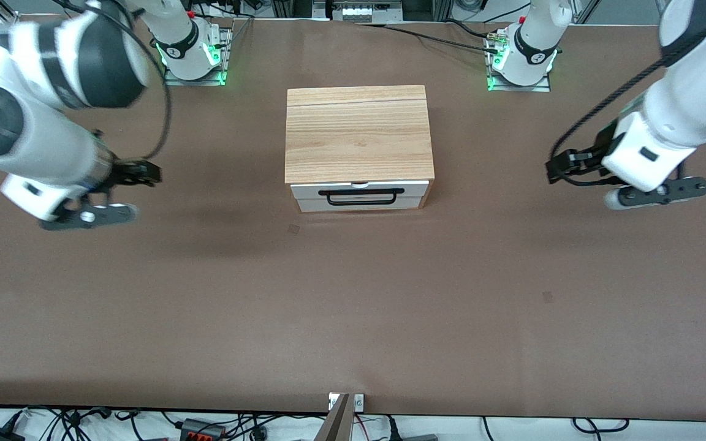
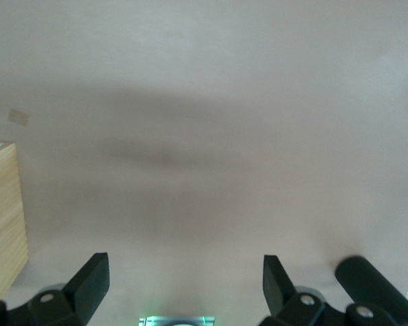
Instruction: Close drawer with both arms simultaneously
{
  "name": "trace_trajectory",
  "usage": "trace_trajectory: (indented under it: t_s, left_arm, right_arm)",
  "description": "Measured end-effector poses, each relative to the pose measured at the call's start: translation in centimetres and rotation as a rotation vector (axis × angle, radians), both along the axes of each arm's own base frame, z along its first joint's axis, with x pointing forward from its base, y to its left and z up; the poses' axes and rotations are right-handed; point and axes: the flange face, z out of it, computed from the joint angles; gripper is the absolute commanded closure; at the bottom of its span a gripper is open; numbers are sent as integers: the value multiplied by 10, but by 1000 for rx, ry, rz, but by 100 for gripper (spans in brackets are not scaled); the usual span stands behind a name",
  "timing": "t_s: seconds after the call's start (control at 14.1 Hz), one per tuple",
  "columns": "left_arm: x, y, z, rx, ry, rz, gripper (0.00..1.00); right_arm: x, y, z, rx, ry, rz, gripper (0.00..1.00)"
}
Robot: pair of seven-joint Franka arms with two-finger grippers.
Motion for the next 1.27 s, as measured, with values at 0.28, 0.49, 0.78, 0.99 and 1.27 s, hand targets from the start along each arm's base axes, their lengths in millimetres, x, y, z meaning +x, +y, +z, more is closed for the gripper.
trace_trajectory:
  t_s: [0.28, 0.49, 0.78, 0.99, 1.27]
  left_arm:
    - [-3, 2, -6, 6, 12, -34, 0]
    - [-19, -4, -17, 17, -9, -51, 0]
    - [-32, 2, -15, 15, -26, -178, 0]
    - [-30, 13, -19, 12, -24, -203, 0]
    - [-30, 13, -21, 12, -22, -208, 0]
  right_arm:
    - [-20, -48, 35, 47, -11, -63, 0]
    - [-26, -64, 14, 105, -49, -60, 0]
    - [-59, -94, -6, 124, -137, -97, 0]
    - [-84, -108, 17, 120, -129, -127, 0]
    - [-81, -107, 35, 126, -162, -125, 0]
